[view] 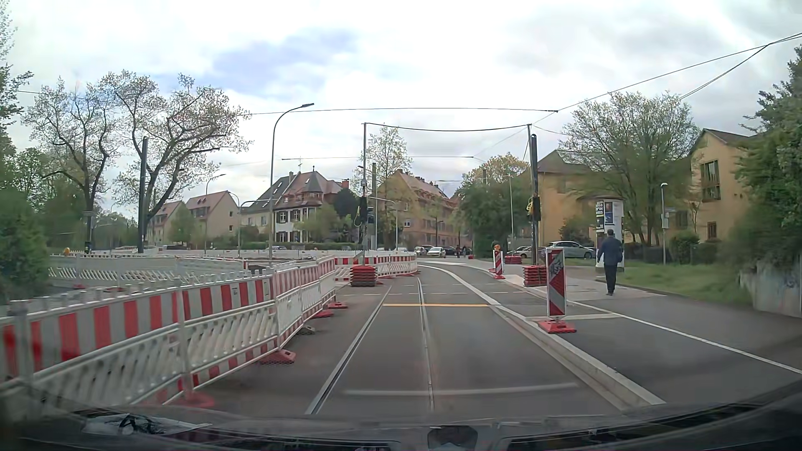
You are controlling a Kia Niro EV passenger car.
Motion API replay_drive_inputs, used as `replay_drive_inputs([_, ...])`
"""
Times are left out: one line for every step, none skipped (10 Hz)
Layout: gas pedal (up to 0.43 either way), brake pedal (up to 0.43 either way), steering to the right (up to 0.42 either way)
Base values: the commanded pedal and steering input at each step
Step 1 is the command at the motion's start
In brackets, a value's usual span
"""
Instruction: Follow the waypoints while adhering to traffic rules and regulations
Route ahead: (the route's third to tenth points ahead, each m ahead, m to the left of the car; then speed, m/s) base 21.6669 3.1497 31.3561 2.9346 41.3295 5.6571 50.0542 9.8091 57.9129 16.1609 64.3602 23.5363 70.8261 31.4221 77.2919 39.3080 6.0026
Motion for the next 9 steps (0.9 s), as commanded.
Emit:
replay_drive_inputs([0.059,0.0,0.014])
replay_drive_inputs([0.059,0.0,0.014])
replay_drive_inputs([0.059,0.0,0.014])
replay_drive_inputs([0.059,0.0,0.013])
replay_drive_inputs([0.059,0.0,0.013])
replay_drive_inputs([0.059,0.0,0.013])
replay_drive_inputs([0.059,0.0,0.014])
replay_drive_inputs([0.059,0.0,0.014])
replay_drive_inputs([0.059,0.0,0.016])
